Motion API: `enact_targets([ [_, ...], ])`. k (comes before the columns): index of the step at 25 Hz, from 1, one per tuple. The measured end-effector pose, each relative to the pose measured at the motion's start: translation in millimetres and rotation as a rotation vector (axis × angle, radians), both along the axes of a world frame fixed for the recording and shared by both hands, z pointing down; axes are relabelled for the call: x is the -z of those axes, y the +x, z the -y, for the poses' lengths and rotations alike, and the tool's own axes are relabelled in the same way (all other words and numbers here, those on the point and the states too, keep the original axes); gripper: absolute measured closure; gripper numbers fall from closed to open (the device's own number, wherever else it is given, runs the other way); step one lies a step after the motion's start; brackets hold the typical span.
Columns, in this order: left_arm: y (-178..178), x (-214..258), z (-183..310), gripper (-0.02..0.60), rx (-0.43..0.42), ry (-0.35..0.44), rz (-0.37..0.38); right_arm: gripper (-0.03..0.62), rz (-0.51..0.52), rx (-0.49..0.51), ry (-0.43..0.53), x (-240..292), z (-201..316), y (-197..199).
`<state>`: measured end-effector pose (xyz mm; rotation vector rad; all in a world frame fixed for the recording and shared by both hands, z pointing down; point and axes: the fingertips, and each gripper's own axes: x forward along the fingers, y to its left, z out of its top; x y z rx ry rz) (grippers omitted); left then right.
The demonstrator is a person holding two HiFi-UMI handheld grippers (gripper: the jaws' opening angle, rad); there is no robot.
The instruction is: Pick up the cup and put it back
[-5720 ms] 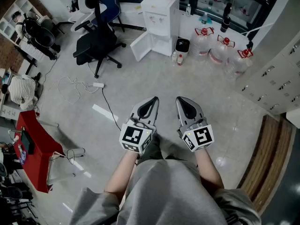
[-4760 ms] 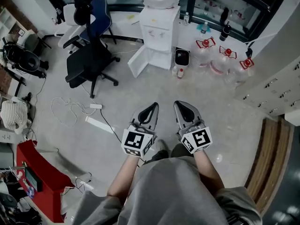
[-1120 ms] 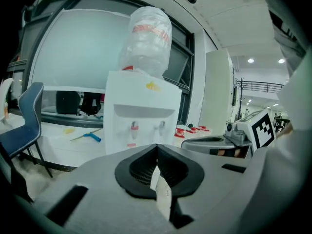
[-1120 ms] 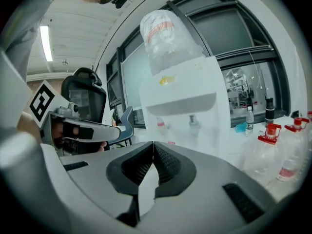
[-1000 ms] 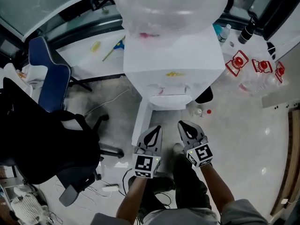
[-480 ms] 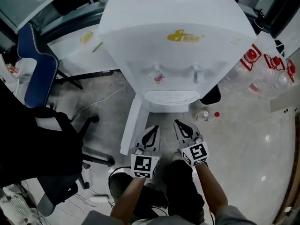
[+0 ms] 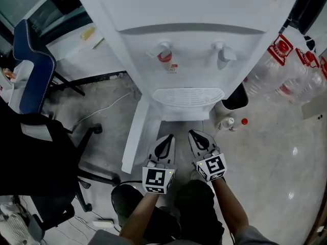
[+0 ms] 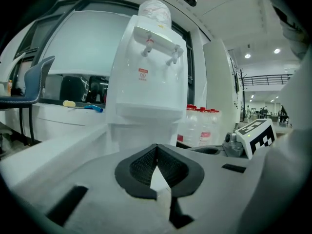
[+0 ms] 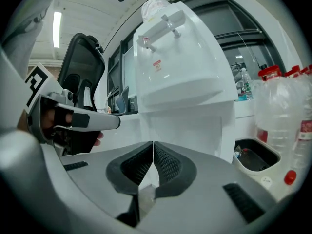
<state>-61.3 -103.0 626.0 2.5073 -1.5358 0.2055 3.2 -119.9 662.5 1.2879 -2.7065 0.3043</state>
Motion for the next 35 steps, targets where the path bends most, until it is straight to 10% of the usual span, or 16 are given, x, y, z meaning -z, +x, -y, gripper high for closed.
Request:
enact_targets([
  [11,-3,-65,13,0.572,0.043,0.001,-0.018,0.572,0.013,-0.031,-0.052,-89,26,5],
  [35,-25,-140,51,0.572,0.140,-0.071,-0.050,0.321,-0.112,-0.042,-0.158,-211,162,-22],
])
